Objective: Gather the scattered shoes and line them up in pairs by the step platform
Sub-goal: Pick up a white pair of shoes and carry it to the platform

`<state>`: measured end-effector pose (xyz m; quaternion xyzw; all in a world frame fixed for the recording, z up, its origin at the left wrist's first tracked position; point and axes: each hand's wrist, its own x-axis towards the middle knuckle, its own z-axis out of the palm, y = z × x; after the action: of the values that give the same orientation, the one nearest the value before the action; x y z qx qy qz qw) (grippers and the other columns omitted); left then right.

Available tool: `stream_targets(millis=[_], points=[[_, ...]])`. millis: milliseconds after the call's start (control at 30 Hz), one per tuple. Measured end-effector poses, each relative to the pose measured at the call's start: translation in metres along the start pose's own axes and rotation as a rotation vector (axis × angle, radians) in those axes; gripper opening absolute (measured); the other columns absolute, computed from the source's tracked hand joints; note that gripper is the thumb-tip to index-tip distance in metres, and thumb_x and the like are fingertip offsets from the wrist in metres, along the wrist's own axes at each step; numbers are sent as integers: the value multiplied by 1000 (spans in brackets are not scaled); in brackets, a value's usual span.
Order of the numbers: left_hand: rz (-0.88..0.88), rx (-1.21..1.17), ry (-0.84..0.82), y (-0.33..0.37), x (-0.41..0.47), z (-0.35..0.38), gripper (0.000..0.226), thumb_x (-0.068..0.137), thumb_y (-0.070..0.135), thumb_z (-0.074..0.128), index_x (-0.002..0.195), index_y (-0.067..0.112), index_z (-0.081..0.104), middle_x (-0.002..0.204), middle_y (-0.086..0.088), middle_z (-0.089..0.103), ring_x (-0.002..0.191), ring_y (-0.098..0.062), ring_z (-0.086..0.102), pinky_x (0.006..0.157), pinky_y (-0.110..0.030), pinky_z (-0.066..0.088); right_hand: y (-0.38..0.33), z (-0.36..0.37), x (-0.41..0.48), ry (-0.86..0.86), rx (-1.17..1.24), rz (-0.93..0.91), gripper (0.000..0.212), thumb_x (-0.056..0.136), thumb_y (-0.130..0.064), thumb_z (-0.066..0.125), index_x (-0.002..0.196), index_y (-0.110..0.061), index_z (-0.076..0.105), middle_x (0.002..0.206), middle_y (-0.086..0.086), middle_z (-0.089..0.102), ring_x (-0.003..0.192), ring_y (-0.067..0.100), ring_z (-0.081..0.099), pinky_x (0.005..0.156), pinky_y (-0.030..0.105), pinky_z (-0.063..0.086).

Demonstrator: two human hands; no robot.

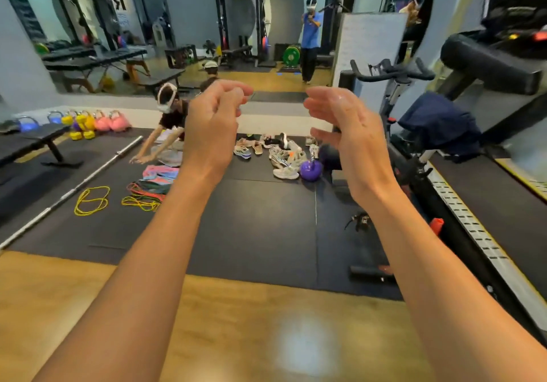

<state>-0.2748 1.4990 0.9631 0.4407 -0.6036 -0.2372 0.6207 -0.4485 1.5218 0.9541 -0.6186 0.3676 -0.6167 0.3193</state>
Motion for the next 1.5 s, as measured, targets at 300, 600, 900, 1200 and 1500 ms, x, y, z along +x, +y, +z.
stream_targets(millis=[300,600,900,1200,1500], points=[[-8,56,-24,-145,200,47,22,87,33,44,89,31,66,94,8,68,89,-9,59,86,-43,51,155,31,203,34,-10,22,30,98,-35,38,111,-25,63,113,-4,66,111,6,59,94,36,51],[-12,59,17,-285,404,74,20,87,35,47,87,35,67,94,13,69,90,-9,60,88,-45,49,286,80,416,-15,-19,24,30,100,-34,39,111,-22,64,109,-6,67,107,4,60,88,29,53],[-72,7,-72,-426,616,138,25,87,36,48,97,24,67,100,4,67,100,-16,61,94,-47,49,415,116,614,24,-154,87,31,101,-33,40,117,-19,63,110,-5,66,105,3,59,89,33,53],[-151,64,-108,-576,805,219,21,94,29,49,103,22,66,105,1,66,102,-15,59,94,-45,49,575,125,819,13,-115,156,29,100,-35,42,113,-22,64,106,-8,67,104,3,60,89,33,53],[-197,147,-18,-689,997,261,20,94,26,51,102,19,69,93,9,66,90,-7,59,89,-41,51,708,166,1026,-102,-70,227,39,88,-45,40,112,-25,63,104,-9,67,104,5,60,90,39,53]])
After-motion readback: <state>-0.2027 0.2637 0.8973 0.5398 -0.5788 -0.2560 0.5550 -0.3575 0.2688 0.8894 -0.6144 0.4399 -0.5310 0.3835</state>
